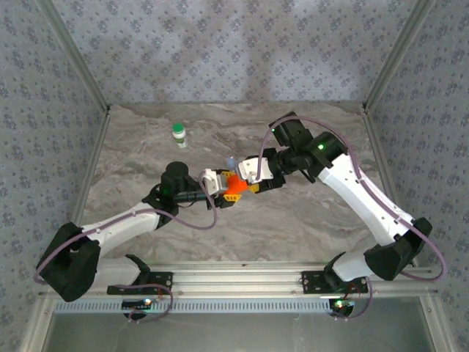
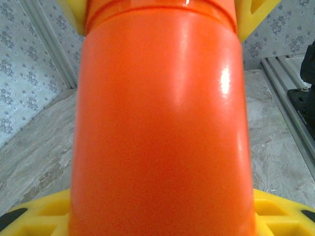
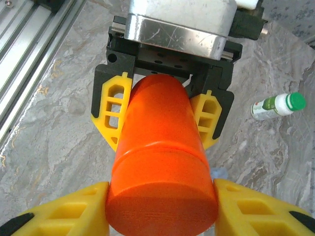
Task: Sort the pills into containers
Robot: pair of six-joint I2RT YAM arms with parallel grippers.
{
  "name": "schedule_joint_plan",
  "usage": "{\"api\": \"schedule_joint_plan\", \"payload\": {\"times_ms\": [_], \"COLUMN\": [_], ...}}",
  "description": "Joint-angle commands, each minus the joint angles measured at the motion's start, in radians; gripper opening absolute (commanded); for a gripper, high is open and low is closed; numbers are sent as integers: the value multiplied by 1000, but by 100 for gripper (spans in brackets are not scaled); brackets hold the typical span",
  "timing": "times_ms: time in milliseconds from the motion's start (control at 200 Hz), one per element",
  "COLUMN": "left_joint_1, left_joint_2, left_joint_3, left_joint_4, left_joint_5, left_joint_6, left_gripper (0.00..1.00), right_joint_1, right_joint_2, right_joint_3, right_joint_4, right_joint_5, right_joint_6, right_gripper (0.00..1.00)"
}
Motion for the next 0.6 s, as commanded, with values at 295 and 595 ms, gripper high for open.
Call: {"api": "schedule_joint_plan", "payload": {"times_ms": [295,595], "left_joint_1": [-4,-17], "left_joint_2": [-44,-56], "left_joint_3": [0,0], "left_joint_4": [46,40], "left_joint_5": [-2,-36], "left_joint_6": [12,26], "left_gripper": [0,0], "right_joint_1": [9,-112], "right_joint_2": [114,127], "right_joint_3": [5,-91], "right_joint_4": [18,153], "right_joint_5": [-62,-277], "right_joint_6": [732,1198], "right_gripper": [27,17]}}
